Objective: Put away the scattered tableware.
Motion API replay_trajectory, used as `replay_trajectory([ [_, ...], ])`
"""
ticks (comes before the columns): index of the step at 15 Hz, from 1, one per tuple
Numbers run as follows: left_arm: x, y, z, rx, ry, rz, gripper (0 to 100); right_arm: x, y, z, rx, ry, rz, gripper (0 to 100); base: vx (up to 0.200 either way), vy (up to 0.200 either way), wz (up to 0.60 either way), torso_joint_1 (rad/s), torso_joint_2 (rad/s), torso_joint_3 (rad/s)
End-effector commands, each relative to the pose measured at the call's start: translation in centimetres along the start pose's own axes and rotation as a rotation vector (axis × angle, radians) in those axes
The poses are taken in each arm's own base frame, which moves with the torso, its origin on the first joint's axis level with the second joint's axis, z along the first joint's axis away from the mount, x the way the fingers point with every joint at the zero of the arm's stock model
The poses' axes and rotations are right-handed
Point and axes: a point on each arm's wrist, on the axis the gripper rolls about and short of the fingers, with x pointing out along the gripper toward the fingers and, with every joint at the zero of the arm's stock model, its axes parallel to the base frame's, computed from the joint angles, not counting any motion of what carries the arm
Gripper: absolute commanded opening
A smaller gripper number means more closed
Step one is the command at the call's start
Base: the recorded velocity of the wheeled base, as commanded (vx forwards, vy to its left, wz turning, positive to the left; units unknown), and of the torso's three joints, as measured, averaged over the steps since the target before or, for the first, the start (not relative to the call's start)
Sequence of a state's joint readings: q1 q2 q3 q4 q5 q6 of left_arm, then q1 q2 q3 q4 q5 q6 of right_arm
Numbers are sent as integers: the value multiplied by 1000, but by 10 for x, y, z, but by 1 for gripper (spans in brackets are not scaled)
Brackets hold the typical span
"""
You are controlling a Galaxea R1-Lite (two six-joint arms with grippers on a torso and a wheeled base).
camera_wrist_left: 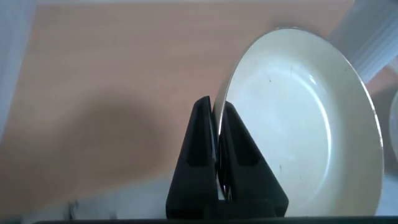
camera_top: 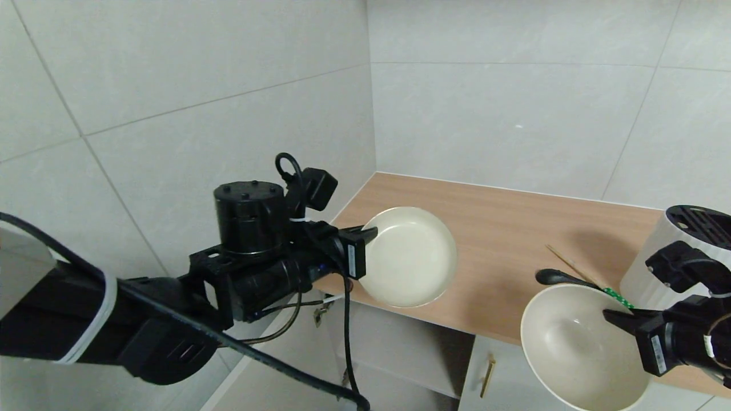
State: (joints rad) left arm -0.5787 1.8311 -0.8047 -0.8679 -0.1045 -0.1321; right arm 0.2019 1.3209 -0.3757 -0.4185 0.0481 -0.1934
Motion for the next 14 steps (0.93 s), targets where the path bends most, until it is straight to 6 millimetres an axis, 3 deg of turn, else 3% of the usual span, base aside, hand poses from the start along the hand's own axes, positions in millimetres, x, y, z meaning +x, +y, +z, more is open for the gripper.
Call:
replay_trajectory([
  [1, -18, -3, 3, 12, -65, -13, 0, -18, -1, -6, 7, -40, -25, 0, 0, 0, 0, 0, 0, 0],
  [6, -27, -4, -8, 7, -125, -66, 0, -27, -5, -6, 17, -73, -56, 0, 0, 0, 0, 0, 0, 0],
  [10, -12, 1, -22, -6, -212, -70, 0, -29, -9, -3, 32, -114, 22, 0, 0, 0, 0, 0, 0, 0],
  [14, -29, 1, -42, -6, -211, -84, 0, -27, -9, 10, 7, -219, 135, 0, 0, 0, 0, 0, 0, 0],
])
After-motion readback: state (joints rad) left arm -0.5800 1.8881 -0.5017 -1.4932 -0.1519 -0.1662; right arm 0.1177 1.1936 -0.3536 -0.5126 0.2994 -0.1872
